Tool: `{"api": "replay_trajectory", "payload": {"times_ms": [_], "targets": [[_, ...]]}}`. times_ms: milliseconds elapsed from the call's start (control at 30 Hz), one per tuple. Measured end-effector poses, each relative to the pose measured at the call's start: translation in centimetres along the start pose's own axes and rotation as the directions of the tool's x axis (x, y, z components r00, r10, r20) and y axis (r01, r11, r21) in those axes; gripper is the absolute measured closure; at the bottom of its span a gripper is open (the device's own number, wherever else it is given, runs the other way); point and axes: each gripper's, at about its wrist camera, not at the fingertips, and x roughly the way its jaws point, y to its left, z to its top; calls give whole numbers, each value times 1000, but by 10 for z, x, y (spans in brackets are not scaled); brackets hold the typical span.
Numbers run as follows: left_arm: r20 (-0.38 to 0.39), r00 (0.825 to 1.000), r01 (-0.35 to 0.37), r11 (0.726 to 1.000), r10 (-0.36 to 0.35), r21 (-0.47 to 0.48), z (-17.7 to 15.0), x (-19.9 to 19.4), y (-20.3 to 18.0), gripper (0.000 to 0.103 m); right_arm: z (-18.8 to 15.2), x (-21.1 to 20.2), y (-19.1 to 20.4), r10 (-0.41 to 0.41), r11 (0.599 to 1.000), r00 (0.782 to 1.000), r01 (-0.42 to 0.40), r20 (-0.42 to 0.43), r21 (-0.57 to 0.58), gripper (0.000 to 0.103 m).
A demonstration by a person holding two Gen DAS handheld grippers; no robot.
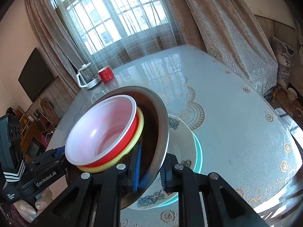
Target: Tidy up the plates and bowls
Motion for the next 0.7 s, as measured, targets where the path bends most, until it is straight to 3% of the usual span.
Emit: {"api": "replay_trajectory", "payload": {"times_ms": [300,700], "targets": [[-90,995,-35,999,35,7,-17,33,-1,80,-11,36,-20,-28,999,996,31,-83,38,86],[-86,995,-49,999,50,22,-19,39,-9,79,-17,43,-31,-70,997,994,73,-81,38,85]]}}
